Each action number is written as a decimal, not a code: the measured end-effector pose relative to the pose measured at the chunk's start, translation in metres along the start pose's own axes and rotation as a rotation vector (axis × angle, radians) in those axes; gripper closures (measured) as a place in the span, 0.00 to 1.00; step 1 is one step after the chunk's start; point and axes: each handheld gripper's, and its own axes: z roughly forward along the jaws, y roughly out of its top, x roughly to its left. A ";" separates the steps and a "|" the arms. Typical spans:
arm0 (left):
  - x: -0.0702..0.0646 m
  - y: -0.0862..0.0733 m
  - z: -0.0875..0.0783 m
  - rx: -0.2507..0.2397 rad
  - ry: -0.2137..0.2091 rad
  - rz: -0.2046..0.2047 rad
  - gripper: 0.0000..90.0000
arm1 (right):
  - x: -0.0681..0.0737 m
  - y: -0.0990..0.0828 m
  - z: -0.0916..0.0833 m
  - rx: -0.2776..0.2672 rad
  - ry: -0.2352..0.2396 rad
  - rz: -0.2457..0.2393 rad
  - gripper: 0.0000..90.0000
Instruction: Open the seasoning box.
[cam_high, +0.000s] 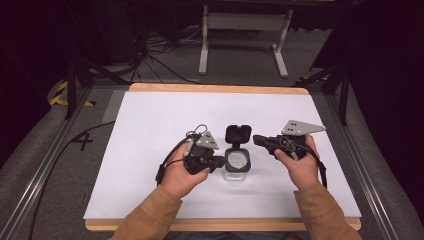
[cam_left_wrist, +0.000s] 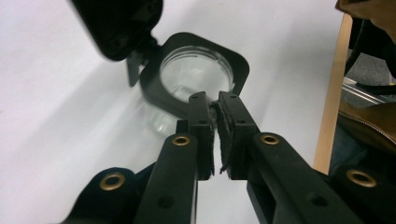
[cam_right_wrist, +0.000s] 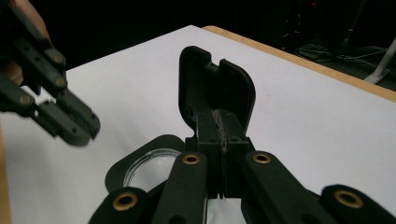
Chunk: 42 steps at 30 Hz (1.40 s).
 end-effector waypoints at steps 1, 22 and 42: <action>0.001 -0.002 -0.006 0.003 0.007 -0.003 0.91 | 0.000 -0.001 -0.004 -0.002 0.004 0.002 0.99; 0.047 -0.054 -0.077 -0.046 0.105 -0.149 0.72 | -0.030 -0.028 -0.045 0.132 -0.065 0.059 0.67; 0.107 -0.117 -0.048 0.079 0.165 -0.220 0.58 | -0.078 -0.078 -0.042 0.375 -0.210 0.122 0.49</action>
